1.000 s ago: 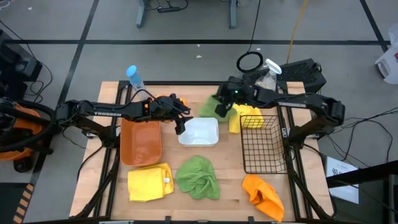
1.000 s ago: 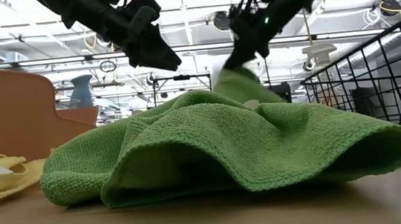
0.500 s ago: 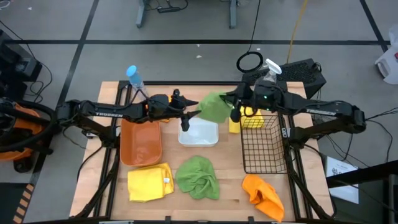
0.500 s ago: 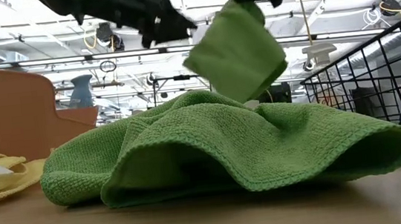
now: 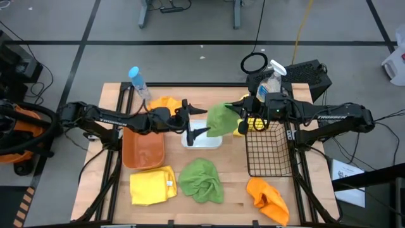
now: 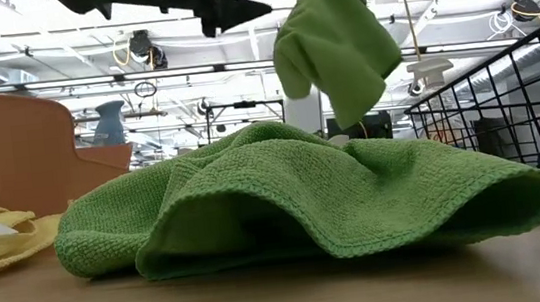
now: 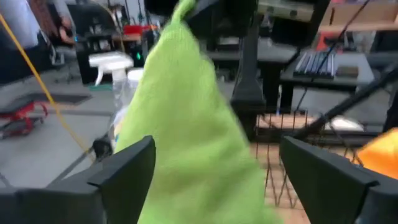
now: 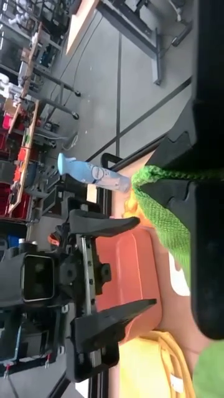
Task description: Sort microfiber towel by color & place in baskets
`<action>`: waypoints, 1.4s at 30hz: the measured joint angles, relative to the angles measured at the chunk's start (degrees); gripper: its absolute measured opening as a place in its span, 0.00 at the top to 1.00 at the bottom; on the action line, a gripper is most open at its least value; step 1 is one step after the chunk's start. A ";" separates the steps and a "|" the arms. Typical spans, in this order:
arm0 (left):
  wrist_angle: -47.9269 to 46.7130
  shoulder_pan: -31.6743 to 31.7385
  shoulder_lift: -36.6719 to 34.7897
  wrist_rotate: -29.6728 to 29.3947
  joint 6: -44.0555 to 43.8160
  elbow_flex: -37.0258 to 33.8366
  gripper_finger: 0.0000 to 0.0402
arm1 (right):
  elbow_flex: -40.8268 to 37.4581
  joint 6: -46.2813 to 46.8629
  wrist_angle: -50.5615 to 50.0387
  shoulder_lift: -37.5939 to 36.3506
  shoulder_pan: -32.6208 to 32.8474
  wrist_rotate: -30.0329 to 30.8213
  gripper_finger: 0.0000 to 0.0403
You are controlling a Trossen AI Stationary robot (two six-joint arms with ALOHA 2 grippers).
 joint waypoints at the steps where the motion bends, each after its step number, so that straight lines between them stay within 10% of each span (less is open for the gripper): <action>1: 0.12 -0.47 0.56 -0.49 -0.47 0.14 0.13 | 0.00 0.00 0.00 0.00 0.32 0.00 1.00; 11: -0.79 -2.84 9.70 -5.82 -5.87 4.37 0.24 | 0.63 1.03 -0.06 0.00 5.46 2.86 1.00; 21: -0.34 -6.38 8.31 -5.37 -2.93 6.09 0.95 | 0.76 3.05 -1.68 -0.74 13.87 8.53 1.00; 33: 0.05 -7.31 3.26 -5.34 0.52 6.09 0.98 | 0.76 14.59 -7.32 0.94 21.62 8.69 0.93; 42: 0.78 -7.51 3.25 -4.97 0.57 6.09 0.98 | 0.74 17.20 -6.88 8.59 25.65 10.31 0.68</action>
